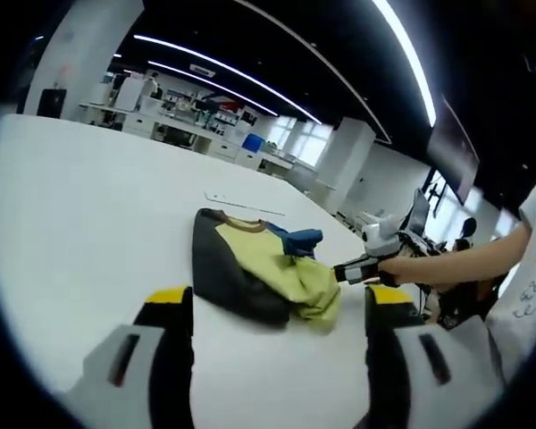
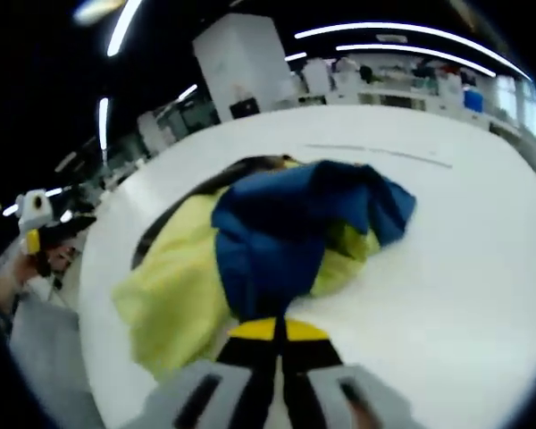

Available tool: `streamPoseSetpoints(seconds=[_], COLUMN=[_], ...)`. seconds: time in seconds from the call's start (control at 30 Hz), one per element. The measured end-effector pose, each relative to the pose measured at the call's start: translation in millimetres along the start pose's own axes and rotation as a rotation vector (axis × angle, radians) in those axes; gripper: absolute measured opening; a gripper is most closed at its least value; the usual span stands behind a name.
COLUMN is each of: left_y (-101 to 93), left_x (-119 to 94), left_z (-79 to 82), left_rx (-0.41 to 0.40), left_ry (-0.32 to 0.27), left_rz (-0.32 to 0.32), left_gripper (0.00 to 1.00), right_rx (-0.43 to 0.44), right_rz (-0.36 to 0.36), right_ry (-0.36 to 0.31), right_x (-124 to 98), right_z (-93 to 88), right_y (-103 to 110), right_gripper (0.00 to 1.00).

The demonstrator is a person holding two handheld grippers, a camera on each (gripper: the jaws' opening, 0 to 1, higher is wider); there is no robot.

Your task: Fold the garment on the visible template until the final outline fits inside the template.

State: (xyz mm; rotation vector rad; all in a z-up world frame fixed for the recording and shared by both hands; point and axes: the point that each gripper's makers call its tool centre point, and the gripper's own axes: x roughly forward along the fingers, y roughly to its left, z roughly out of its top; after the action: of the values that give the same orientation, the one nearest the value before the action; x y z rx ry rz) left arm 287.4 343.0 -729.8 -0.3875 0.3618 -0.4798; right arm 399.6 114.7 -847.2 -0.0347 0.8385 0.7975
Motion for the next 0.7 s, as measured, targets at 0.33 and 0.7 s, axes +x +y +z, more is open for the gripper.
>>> streamPoseSetpoints(seconds=[0.33, 0.7], left_y=[-2.3, -8.2], left_x=[2.9, 7.7], left_z=[-3.8, -7.8], left_rx=[-0.011, -0.014], left_ry=[-0.004, 0.005], left_rz=[-0.006, -0.011], left_gripper=[0.76, 0.76], right_rx=[0.045, 0.097], right_rz=[-0.022, -0.137], right_ry=[-0.025, -0.029], right_x=[-30.6, -72.3], right_z=[-2.1, -23.9], right_y=[-22.5, -78.9], right_gripper=[0.00, 0.00])
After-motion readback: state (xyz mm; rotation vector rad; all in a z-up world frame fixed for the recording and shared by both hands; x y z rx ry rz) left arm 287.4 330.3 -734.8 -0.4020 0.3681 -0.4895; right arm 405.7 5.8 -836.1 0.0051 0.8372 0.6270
